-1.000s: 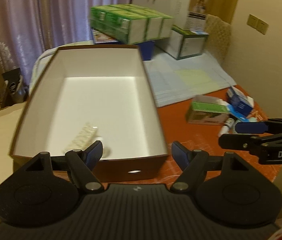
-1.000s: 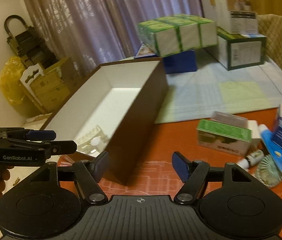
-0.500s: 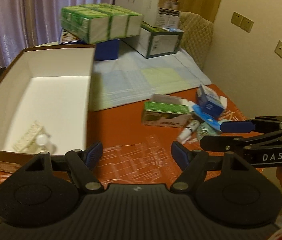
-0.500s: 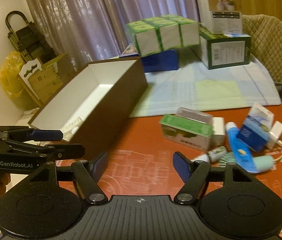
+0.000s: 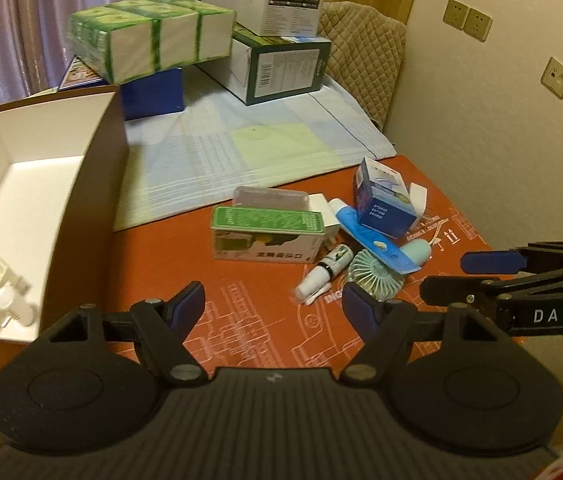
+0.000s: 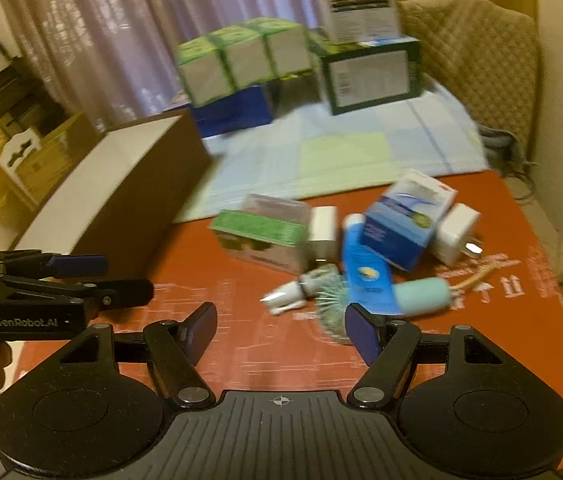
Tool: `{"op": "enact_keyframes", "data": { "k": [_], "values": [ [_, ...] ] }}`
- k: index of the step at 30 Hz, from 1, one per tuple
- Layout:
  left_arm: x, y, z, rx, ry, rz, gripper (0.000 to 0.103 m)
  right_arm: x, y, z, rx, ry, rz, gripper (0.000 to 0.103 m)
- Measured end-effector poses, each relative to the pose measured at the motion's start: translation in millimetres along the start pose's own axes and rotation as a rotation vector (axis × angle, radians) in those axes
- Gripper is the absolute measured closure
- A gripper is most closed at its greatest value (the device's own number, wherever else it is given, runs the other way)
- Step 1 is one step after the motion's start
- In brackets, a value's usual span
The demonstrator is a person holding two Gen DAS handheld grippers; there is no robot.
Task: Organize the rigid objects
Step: 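Withdraw both grippers from the box back toward the table items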
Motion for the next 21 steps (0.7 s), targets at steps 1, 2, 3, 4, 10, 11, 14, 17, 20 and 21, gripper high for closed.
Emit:
{"op": "enact_keyframes", "data": {
  "k": [1,2,3,4,10,11,14,17,20,21],
  "values": [
    [3.8,3.1,-0.8,0.006,-0.002,-0.002,0.031,0.0,6.0,-0.5,0.008,0.002,0.011,0.035],
    [7.6,6.4,-1.5,0.013,-0.003,-0.003,0.031,0.8,10.9,-0.7,0.016,0.003,0.020,0.035],
    [11.2,8.9,-1.8,0.021,-0.004,-0.006,0.031,1.2,17.0,-0.6,0.027,0.004,0.032,0.035],
    [15.0,11.4,-2.3,0.029,-0.005,-0.010,0.031,1.6,22.2,-1.0,0.034,0.005,0.041,0.035],
    [37.7,20.8,-2.5,0.060,-0.016,-0.023,0.031,7.2,46.4,-3.4,0.062,0.009,0.074,0.035],
    [42.1,21.6,-1.9,0.064,-0.021,-0.022,0.031,9.1,48.7,-3.5,0.062,0.007,0.075,0.035],
    [53.0,22.8,0.5,0.066,-0.040,-0.016,0.031,15.8,55.2,-2.1,0.062,-0.008,0.082,0.035],
    [62.9,20.5,3.0,0.067,-0.059,-0.026,0.031,23.4,59.9,0.5,0.069,-0.030,0.085,0.035],
    [70.4,17.8,3.6,0.069,-0.073,-0.034,0.031,32.4,60.8,3.0,0.060,-0.051,0.087,0.035],
    [72.1,17.3,3.1,0.069,-0.076,-0.034,0.031,35.2,60.4,4.1,0.056,-0.058,0.086,0.035]
  ]
}}
Point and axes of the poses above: each gripper's, at about its wrist camera, not at the fingertips, and x roughly the way its jaws point, y to its right, z to its underside, the point moved 6 cm from there along x, roughly the way its jaws point, and after that the axes turned 4 degrees about y, right-handed, at the moved point
